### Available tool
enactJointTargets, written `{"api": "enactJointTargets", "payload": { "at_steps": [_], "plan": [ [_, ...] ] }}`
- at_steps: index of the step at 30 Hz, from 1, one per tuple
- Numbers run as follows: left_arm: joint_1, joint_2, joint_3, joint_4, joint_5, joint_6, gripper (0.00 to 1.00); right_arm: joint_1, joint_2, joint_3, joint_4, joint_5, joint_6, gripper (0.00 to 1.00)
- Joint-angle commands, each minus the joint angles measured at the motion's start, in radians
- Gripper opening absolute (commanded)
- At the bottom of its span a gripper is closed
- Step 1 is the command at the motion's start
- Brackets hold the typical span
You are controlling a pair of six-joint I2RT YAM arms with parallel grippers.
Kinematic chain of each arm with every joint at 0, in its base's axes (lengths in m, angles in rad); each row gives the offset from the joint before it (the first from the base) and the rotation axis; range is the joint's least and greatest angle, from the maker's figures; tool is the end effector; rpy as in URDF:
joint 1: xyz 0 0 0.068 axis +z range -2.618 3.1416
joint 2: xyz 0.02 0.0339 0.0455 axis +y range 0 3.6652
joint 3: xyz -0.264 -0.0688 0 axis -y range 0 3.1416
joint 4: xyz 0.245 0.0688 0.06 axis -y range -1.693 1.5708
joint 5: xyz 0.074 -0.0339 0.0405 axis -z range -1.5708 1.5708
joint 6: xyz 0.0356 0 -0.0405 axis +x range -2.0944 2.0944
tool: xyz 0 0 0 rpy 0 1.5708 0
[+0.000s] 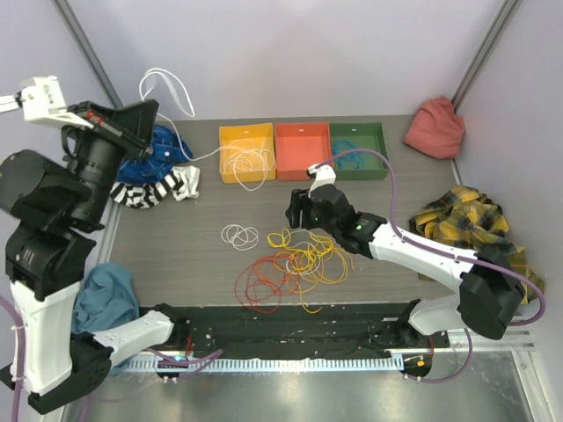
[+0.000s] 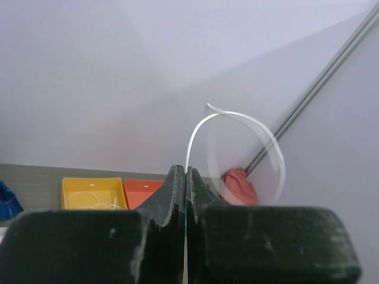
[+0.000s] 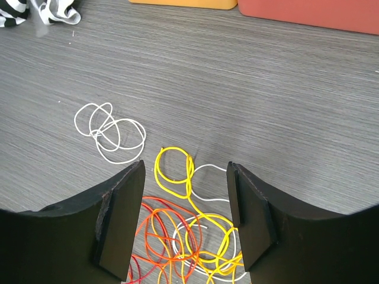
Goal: Untangle the cables
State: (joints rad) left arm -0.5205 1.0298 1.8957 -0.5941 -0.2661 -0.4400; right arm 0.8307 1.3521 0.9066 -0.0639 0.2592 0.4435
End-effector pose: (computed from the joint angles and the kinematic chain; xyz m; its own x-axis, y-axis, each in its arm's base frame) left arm 0.0927 -0.0423 0.5944 0.1000 -0.5310 -0.8415 0.3345 0.8144 -0.4742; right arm 0.2120 0.2186 0.2669 -0.5386 0.0254 -0.8422 -0.3673 0.8925 0.2617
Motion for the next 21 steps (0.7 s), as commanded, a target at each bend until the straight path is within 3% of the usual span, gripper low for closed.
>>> {"api": "enactJointTargets", "payload": {
  "at_steps": [1,11,21],
  "plan": [
    [-0.001,0.105,0.017,-0.009,0.010,0.041,0.00,-0.001,-0.041,0.037,0.019,-0.005,0.015,0.65],
    [-0.001,0.300,0.118,0.083,-0.061,0.153,0.00,-0.001,-0.076,0.040,-0.008,0.024,0.000,0.65],
    [-0.003,0.475,0.445,0.103,-0.078,0.205,0.00,-0.002,-0.202,0.074,-0.105,0.067,-0.051,0.66]
  ]
}}
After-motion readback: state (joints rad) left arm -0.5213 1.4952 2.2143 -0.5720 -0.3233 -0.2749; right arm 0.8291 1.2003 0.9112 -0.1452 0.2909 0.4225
